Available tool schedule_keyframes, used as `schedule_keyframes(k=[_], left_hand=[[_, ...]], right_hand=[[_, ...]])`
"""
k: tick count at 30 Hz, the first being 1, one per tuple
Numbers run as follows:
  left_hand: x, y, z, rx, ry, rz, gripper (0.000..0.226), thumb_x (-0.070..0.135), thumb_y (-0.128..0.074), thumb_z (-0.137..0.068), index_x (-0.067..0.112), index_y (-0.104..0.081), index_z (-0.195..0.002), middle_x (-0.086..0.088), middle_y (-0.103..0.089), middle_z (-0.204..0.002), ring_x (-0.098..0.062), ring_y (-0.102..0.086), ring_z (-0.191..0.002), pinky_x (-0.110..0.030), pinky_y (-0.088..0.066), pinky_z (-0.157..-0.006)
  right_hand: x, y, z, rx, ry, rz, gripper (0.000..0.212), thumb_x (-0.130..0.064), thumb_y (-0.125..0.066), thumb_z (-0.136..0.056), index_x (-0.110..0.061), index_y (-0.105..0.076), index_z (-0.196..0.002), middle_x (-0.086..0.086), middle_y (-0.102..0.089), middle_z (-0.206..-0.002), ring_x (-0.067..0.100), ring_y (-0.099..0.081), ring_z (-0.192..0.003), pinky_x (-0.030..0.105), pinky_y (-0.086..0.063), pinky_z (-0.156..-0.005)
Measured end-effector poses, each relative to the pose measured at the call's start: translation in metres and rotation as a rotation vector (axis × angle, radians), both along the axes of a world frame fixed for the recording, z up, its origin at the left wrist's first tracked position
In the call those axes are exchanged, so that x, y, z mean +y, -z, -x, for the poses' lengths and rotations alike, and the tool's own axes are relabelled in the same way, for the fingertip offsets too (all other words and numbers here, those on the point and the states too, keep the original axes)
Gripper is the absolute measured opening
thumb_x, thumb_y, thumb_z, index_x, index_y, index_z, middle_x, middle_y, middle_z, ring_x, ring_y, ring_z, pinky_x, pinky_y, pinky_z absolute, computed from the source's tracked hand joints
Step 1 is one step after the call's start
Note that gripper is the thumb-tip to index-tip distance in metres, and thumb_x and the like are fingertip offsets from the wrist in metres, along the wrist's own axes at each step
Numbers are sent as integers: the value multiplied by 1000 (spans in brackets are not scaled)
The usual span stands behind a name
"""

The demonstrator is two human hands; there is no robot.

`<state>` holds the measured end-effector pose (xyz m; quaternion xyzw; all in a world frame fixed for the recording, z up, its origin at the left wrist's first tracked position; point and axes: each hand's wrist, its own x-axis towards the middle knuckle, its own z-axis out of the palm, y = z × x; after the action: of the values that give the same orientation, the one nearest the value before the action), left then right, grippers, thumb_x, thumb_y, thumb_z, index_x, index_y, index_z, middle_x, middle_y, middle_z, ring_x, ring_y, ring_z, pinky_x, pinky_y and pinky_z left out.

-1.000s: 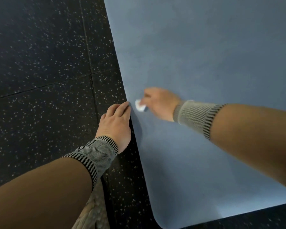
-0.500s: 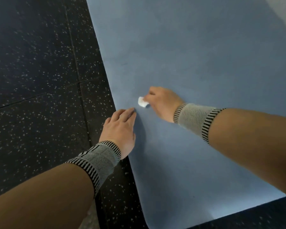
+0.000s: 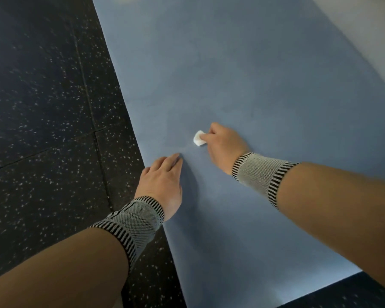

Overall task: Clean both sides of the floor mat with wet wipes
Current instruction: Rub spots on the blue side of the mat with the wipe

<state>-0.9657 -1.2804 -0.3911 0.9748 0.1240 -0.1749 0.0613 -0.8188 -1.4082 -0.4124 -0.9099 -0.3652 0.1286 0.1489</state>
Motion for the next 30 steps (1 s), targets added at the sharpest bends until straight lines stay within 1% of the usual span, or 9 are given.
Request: schedule_keyframes(k=[4,6,9,13,16,19,23,25,30], left_hand=[[-4,-2,-12,-19,-15,23,63,25,-41,-95,23,-17,-154,13,-15,-159,-13,-17,-142,-33,-21,-114],[-7,-2,-15,-18,-24,31,63,23,-42,-95,24,-18,-153,13,-16,-159,-13,-19,-142,-33,-22,-113],[-13,-2,-21,19,26,8,64,24,-40,-96,23,-14,-154,13,-11,-159,-14,-17,-142,-34,-21,-114],[-22,-1,-31,36,54,2,63,22,-39,-96,23,-15,-154,12,-10,-160,-15,-16,-143,-36,-22,-114],[-33,0,-37,28,40,0,64,21,-40,-94,22,-17,-153,13,-12,-159,-15,-17,-143,-36,-23,-114],[-40,0,-39,23,46,12,65,20,-41,-94,22,-15,-154,13,-11,-159,-14,-17,-143,-35,-21,-114],[-45,1,-39,50,93,11,67,22,-40,-94,21,-11,-155,13,-7,-160,-15,-15,-144,-35,-19,-114],[-48,2,-41,44,90,12,67,21,-40,-94,21,-12,-155,13,-8,-160,-15,-15,-143,-35,-20,-114],[-53,2,-38,10,50,13,64,19,-42,-93,22,-20,-153,13,-14,-160,-14,-18,-142,-34,-22,-113]], right_hand=[[-3,2,45,60,-228,-56,29,-7,-43,-92,-9,-57,-118,15,-51,-108,29,-52,-93,32,-30,-68],[-6,6,48,98,-267,-129,23,-8,-44,-92,-13,-61,-108,10,-52,-101,27,-50,-88,28,-29,-68],[-45,-2,-9,18,98,-113,13,-16,-56,-90,-22,-64,-82,-1,-50,-79,26,-48,-76,22,-29,-60],[-88,0,-36,-100,424,7,33,-7,-50,-88,-14,-62,-118,13,-53,-110,30,-54,-94,28,-35,-78],[-47,0,15,112,55,-100,19,-14,-54,-89,-19,-65,-104,8,-58,-104,29,-54,-95,15,-33,-70],[-40,4,15,6,-116,-64,25,-11,-46,-92,-13,-59,-112,11,-53,-109,29,-52,-93,28,-34,-68],[-88,2,-51,-128,319,60,29,-9,-45,-91,-13,-55,-119,15,-49,-119,33,-52,-103,34,-42,-81],[-82,-2,-43,-51,393,15,21,-13,-45,-94,-16,-56,-112,12,-51,-120,31,-52,-108,30,-38,-83],[-54,-3,46,81,-108,-91,17,-22,-43,-95,-18,-59,-95,3,-54,-91,24,-52,-80,30,-31,-67]])
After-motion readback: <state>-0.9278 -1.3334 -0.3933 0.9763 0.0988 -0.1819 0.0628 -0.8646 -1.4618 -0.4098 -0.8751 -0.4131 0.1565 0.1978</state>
